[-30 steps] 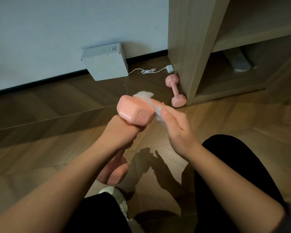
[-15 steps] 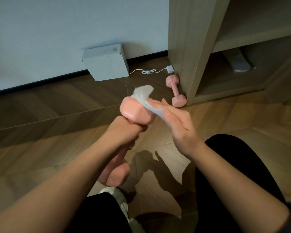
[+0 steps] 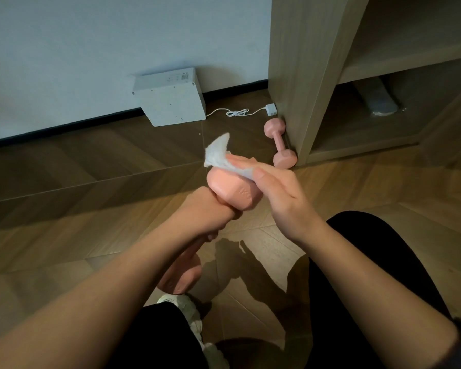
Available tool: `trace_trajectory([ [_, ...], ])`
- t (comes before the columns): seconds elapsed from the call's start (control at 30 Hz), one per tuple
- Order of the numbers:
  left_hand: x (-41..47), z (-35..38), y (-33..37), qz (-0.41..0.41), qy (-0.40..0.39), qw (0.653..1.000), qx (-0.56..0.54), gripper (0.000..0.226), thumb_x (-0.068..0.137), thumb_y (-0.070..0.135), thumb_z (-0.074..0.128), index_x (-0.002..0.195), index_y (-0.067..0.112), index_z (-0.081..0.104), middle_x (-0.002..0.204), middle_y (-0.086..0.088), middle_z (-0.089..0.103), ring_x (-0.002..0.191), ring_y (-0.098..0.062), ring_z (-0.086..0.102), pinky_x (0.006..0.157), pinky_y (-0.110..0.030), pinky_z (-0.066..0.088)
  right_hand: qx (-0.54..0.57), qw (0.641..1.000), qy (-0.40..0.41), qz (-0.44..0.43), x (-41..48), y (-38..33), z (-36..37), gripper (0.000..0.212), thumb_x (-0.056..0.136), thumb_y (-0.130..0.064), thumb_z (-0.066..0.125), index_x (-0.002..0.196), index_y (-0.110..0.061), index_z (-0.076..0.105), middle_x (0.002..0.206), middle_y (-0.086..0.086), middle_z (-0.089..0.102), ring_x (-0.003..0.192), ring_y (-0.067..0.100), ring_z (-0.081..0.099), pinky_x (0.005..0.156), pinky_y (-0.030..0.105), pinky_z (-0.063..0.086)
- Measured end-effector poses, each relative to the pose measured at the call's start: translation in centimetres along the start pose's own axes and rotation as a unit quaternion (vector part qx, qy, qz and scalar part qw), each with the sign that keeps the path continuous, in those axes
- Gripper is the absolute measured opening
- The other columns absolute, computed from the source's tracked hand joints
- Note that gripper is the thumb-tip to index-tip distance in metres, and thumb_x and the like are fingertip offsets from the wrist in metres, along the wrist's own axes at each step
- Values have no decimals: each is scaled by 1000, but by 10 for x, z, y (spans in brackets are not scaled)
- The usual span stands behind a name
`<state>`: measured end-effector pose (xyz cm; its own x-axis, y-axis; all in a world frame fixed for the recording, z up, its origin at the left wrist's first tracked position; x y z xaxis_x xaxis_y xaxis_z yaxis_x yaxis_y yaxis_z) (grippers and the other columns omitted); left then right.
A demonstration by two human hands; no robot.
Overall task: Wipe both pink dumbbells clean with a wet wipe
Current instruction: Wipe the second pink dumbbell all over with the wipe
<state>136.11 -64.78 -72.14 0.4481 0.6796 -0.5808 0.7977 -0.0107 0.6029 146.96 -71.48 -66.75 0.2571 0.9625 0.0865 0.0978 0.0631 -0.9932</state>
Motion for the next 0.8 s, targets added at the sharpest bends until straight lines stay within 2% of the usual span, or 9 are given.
trace_trajectory([
  [0.07, -2, -3, -3, -38, -18, 994, -105, 9, 92, 18, 65, 85, 14, 61, 50, 0, 53, 32, -7, 46, 34, -18, 38, -28, 998, 3, -49, -5, -3, 1, 40, 98, -30, 33, 126, -21, 58, 127, -15, 62, 129, 3, 50, 120, 42, 25],
  [0.17, -7, -6, -1, -71, -33, 980, -182, 13, 91, 18, 64, 100, 9, 60, 54, -4, 47, 42, -15, 43, 45, -25, 38, -44, 997, 22, -64, -6, 3, -3, 45, 98, -31, 30, 136, -16, 48, 141, 1, 53, 137, 9, 42, 119, 49, 25],
  [0.3, -16, 6, 10, -66, -56, 953, -289, 12, 94, 21, 52, 100, 11, 54, 56, -3, 49, 47, -15, 47, 50, -27, 44, -51, 997, 48, -19, -2, 18, -5, 47, 101, -29, 31, 145, -13, 39, 150, 4, 44, 142, 7, 34, 119, 41, 27],
  [0.4, -21, 10, 18, -38, -49, 945, -320, 16, 97, 26, 44, 102, 13, 52, 61, -3, 53, 51, -15, 54, 51, -28, 51, -36, 998, 54, 3, 2, 23, -6, 51, 100, -30, 30, 148, -14, 34, 154, 4, 39, 144, 7, 30, 119, 34, 26],
  [0.47, -22, 13, 21, -26, -52, 944, -326, 20, 101, 30, 42, 107, 13, 51, 62, -3, 55, 52, -16, 55, 51, -29, 52, -52, 997, 57, -28, 2, 18, -7, 53, 100, -33, 29, 148, -12, 34, 155, 6, 37, 145, 10, 28, 120, 38, 25],
  [0.53, -24, 16, 21, -27, -61, 941, -330, 26, 102, 34, 42, 111, 11, 51, 62, -4, 56, 51, -16, 55, 50, -28, 51, -97, 991, 50, -78, 3, 11, -5, 51, 100, -29, 27, 147, -13, 35, 156, 6, 36, 147, 13, 24, 120, 49, 21],
  [0.6, -27, 19, 20, -38, -70, 937, -341, 29, 102, 36, 44, 105, 9, 53, 61, -5, 55, 48, -15, 54, 47, -26, 50, -154, 981, 41, -109, 6, 10, -4, 49, 101, -25, 26, 147, -14, 37, 155, 4, 36, 148, 14, 23, 120, 54, 17],
  [0.7, -31, 20, 16, -63, -57, 928, -362, 27, 101, 35, 46, 97, 9, 53, 59, -5, 54, 45, -16, 53, 44, -25, 48, -213, 971, 41, -96, 10, 16, -9, 51, 100, -29, 22, 147, -16, 38, 154, 0, 38, 147, 11, 24, 120, 53, 16],
  [0.8, -33, 18, 10, -91, -46, 920, -377, 28, 100, 35, 47, 103, 9, 55, 58, -5, 55, 45, -15, 53, 43, -25, 47, -256, 959, 4, -124, 5, 15, -4, 50, 101, -28, 22, 145, -14, 40, 153, 3, 39, 147, 13, 26, 120, 52, 15],
])
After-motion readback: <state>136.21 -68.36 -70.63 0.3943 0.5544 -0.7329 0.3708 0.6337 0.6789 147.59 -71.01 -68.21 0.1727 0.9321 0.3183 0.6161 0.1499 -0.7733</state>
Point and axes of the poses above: each hand's wrist, its own x-axis towards the middle knuckle, its own z-axis out of the palm, y = z × x, the point moved 8 cm from there along x, towards the middle knuckle
